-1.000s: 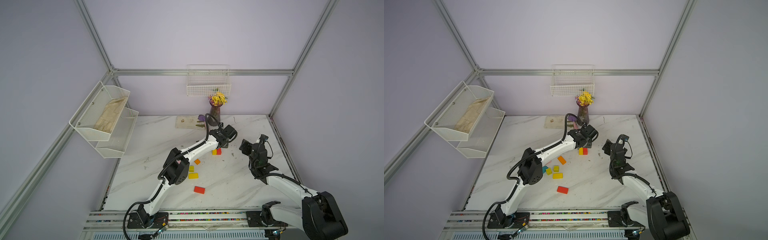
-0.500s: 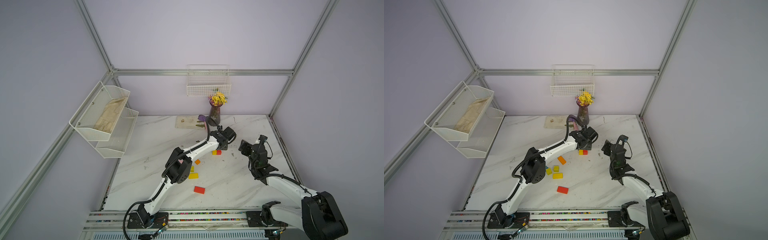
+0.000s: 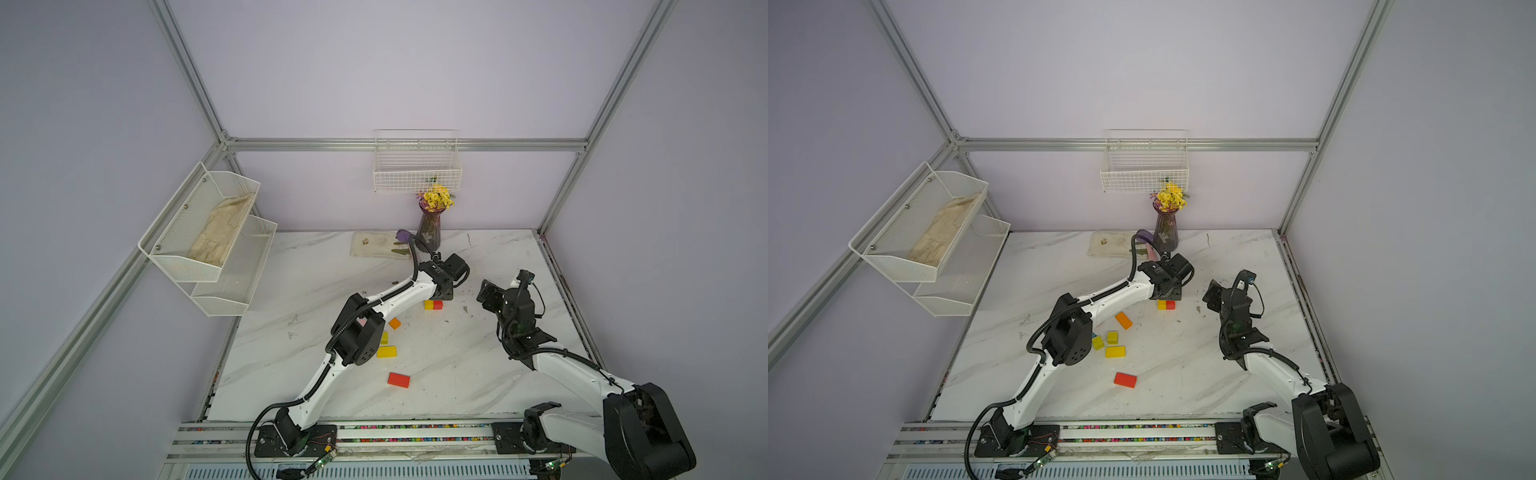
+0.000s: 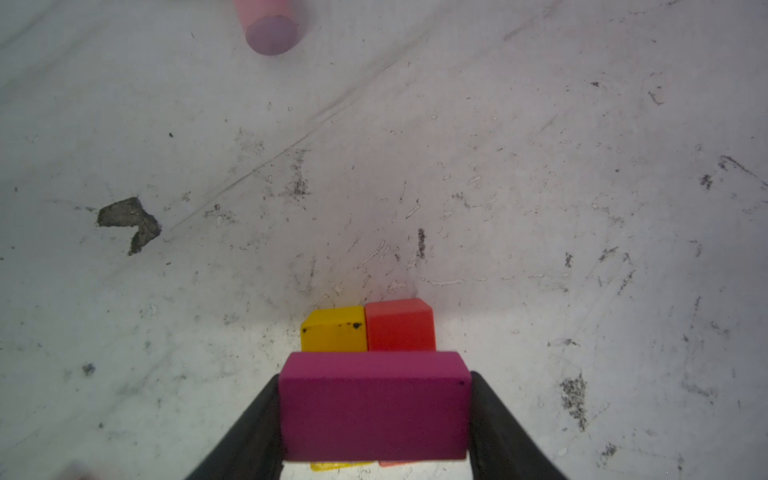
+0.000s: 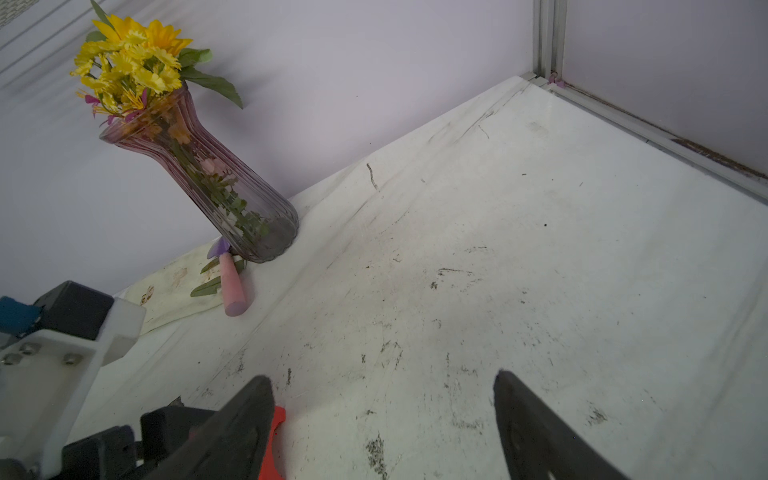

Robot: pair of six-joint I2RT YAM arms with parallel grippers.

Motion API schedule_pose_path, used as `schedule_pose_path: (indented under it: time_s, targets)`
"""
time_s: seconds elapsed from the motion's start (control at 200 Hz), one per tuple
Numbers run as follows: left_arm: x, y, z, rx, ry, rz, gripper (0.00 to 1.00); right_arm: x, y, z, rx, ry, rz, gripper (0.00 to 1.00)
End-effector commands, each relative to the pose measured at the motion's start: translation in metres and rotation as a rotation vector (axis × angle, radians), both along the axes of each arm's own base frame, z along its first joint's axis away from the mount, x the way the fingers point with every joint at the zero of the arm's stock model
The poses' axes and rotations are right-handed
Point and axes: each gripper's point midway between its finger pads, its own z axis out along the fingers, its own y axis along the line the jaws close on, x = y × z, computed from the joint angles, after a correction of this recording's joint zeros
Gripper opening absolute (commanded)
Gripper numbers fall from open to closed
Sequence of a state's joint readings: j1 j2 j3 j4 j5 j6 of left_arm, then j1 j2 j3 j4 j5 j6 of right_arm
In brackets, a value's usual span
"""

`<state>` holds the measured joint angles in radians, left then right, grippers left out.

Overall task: Build the wood block tower
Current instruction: 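Lower the magenta block onto the red-yellow pair with the left gripper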

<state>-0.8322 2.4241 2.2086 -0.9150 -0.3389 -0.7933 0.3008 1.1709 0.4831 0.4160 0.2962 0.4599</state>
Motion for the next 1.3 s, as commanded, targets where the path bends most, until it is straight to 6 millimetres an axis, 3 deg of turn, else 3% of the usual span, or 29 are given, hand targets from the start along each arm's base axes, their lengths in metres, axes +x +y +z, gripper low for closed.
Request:
schedule_pose_path:
  time_s: [0.0, 0.89, 1.12, 1.295]
  targets:
    - [0.013, -0.008, 0.029, -0.075, -0.049, 0.036, 0.0, 0.002, -0.001, 0.006, 0.006, -0.03, -0.005, 0.85]
    - [0.015, -0.011, 0.016, -0.101, -0.015, 0.057, 0.08, 0.002, -0.001, 0.006, 0.007, -0.03, -0.002, 0.85]
    - [0.015, -0.011, 0.013, -0.102, -0.008, 0.057, 0.16, 0.002, -0.001, 0.006, 0.007, -0.03, -0.002, 0.85]
    - [0.016, -0.011, 0.013, -0.106, -0.007, 0.056, 0.28, 0.002, -0.001, 0.006, 0.007, -0.029, -0.002, 0.85]
